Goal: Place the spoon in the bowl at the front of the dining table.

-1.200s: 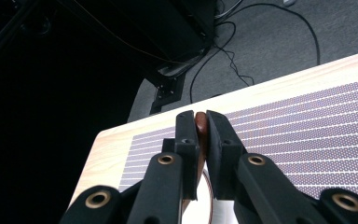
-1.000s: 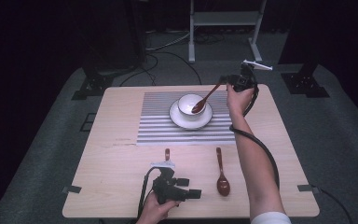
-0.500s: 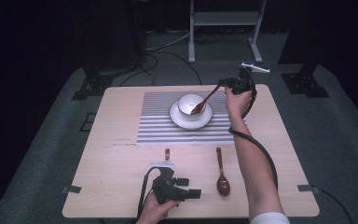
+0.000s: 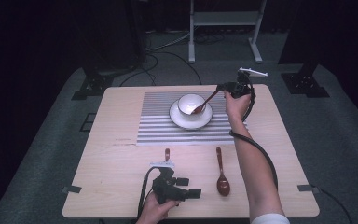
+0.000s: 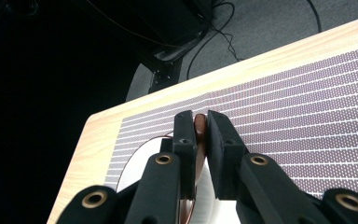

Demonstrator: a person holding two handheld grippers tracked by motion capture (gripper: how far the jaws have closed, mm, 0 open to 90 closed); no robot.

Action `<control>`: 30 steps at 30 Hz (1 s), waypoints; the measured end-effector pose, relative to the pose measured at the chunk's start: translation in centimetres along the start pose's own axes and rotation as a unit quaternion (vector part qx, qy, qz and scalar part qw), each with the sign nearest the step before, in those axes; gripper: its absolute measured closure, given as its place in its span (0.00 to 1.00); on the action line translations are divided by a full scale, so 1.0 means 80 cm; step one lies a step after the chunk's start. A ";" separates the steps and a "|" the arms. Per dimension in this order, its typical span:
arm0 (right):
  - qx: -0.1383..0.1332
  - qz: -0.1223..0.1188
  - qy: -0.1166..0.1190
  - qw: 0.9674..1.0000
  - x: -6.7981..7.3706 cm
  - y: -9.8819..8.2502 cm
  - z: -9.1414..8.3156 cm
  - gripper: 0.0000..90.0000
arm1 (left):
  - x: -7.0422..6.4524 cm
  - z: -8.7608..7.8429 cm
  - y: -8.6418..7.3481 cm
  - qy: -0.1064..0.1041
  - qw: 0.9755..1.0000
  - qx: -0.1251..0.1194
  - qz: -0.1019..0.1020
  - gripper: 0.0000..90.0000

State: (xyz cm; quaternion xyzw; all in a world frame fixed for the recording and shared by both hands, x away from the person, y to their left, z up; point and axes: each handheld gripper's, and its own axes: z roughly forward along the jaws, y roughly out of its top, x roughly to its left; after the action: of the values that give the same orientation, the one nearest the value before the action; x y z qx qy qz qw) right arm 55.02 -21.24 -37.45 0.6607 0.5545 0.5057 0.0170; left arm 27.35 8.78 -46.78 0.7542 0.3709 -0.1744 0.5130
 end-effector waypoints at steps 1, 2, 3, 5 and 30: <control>0.001 0.001 0.001 1.000 0.000 0.000 0.000 0.91 | 0.000 0.000 0.000 0.000 1.000 0.000 0.000 0.06; 0.002 0.002 0.002 1.000 -0.001 0.000 0.000 0.91 | 0.000 0.000 0.000 0.000 1.000 0.000 0.000 0.06; 0.003 0.003 0.003 1.000 -0.002 -0.001 0.000 0.91 | 0.000 0.000 0.000 0.000 1.000 0.001 0.000 0.06; 0.004 0.003 0.004 1.000 -0.003 -0.001 0.000 0.89 | 0.000 0.000 0.000 0.000 1.000 0.002 0.001 0.06; 0.043 0.002 0.023 0.999 -0.020 -0.017 -0.006 0.73 | -0.003 0.004 -0.001 0.002 1.000 0.006 0.004 0.06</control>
State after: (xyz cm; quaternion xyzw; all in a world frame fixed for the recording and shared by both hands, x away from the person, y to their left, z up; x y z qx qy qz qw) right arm 53.92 -22.13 -39.06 0.6504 0.5747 0.4961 -0.0252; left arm 27.19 8.42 -46.80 0.7589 0.3679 -0.1729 0.5087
